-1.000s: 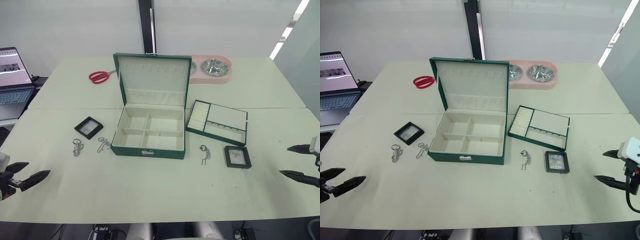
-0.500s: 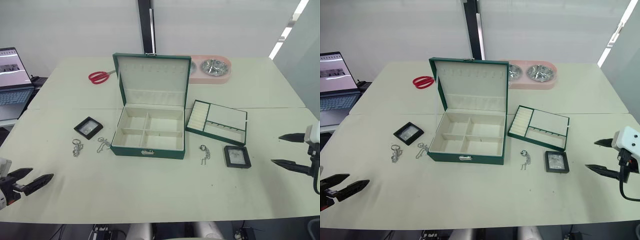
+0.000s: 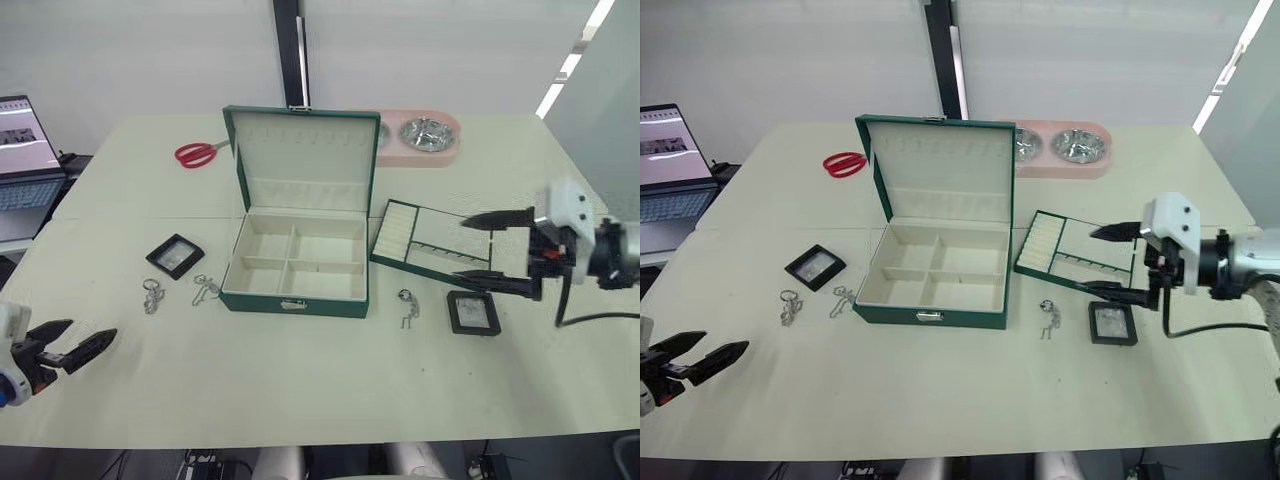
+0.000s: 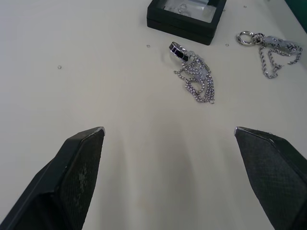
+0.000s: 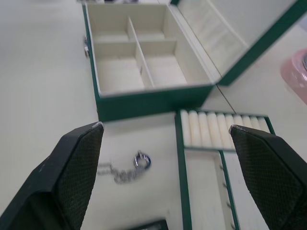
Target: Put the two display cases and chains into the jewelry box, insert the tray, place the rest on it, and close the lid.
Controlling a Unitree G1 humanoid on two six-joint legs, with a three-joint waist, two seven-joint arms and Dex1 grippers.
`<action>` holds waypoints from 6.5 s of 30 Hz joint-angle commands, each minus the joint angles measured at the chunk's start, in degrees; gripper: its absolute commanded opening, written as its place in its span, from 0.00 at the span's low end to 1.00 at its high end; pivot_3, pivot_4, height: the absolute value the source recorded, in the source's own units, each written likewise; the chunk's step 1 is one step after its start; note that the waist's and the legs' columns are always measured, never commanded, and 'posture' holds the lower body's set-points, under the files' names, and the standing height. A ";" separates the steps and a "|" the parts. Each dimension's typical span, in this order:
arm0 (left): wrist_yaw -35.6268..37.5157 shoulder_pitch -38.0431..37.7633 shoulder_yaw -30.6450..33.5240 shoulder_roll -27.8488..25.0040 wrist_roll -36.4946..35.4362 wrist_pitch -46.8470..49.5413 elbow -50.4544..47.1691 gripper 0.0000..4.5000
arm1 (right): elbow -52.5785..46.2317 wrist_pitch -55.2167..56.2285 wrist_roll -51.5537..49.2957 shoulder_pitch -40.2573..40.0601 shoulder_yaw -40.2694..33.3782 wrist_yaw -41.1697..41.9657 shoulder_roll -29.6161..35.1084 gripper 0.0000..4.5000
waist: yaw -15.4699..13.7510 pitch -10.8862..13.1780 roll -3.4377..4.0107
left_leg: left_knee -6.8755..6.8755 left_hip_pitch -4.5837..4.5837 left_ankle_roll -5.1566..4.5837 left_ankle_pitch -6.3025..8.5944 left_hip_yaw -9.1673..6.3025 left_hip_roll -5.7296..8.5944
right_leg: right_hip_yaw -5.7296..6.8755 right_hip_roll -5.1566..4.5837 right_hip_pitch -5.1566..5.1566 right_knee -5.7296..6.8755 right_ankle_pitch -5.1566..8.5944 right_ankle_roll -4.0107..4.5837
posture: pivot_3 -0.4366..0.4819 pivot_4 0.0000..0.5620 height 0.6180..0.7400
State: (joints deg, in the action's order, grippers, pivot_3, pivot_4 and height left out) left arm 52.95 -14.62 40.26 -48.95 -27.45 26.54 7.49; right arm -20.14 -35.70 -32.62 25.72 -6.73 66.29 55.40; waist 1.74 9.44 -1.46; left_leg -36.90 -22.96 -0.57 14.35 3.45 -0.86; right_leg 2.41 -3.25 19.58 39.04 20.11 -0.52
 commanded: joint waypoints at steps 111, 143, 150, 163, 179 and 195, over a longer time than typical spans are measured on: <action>-34.57 14.54 -11.65 19.12 0.64 12.47 -11.92 0.00 | -2.47 -6.31 -4.24 13.40 12.74 -5.07 -15.91 1.00 | -0.21 0.01 -0.11 | -0.04 0.05 0.00 -0.01 -0.10 0.02 | 0.14 0.00 -0.17 -0.03 -0.02 -0.01 | 0.48 0.27 1.00; -26.67 8.51 -2.15 14.68 -3.24 -0.29 -21.46 0.00 | -0.85 -4.20 -2.50 13.18 13.03 -4.63 -16.96 1.00 | -0.18 0.33 -0.41 | 0.00 -0.02 0.00 0.00 -0.12 0.02 | 0.15 -0.03 -0.10 -0.10 -0.02 0.00 | 0.48 0.27 1.00; -22.34 11.26 -2.61 10.19 -3.05 -2.38 -22.78 0.00 | -0.20 -3.55 -2.27 13.31 13.23 -4.52 -17.26 1.00 | -0.17 0.41 -0.46 | 0.02 -0.05 0.01 0.00 -0.13 0.01 | 0.17 -0.02 -0.07 -0.10 -0.02 0.00 | 0.48 0.27 1.00; -18.77 28.93 -10.20 3.94 -8.31 3.83 -24.93 0.00 | -0.64 -3.56 -1.94 12.72 12.47 -5.02 -16.72 1.00 | -0.18 0.58 -0.57 | 0.01 -0.09 0.02 -0.02 -0.16 0.01 | 0.23 0.00 -0.05 -0.09 -0.02 0.00 | 0.48 0.27 1.00; -7.58 52.15 -22.98 -5.85 -20.32 19.70 -22.59 0.00 | -1.86 -3.80 -1.14 11.63 12.51 -7.07 -15.93 1.00 | -0.16 0.71 -0.59 | -0.02 -0.13 0.31 -0.19 -0.13 0.05 | 0.21 0.06 -0.02 -0.09 0.00 -0.03 | 0.48 0.27 1.00; 3.26 56.68 -40.96 -5.49 0.52 8.99 -10.39 0.00 | -3.45 -4.69 4.76 11.06 15.06 -12.70 -16.81 1.00 | -0.26 0.75 -0.57 | -0.09 -0.44 0.35 -0.23 -0.11 0.05 | 0.18 0.10 0.31 -0.06 0.00 -0.03 | 0.48 0.27 1.00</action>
State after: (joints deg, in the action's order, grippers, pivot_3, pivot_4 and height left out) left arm 55.86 40.46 -0.26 -53.84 -28.93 36.75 -2.91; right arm -21.42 -40.41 -28.13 36.51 8.77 54.44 38.52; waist 1.48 10.19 -2.02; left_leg -37.00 -23.49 -0.23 14.12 3.33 -0.81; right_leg 2.59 -3.15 19.99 39.00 20.11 -0.55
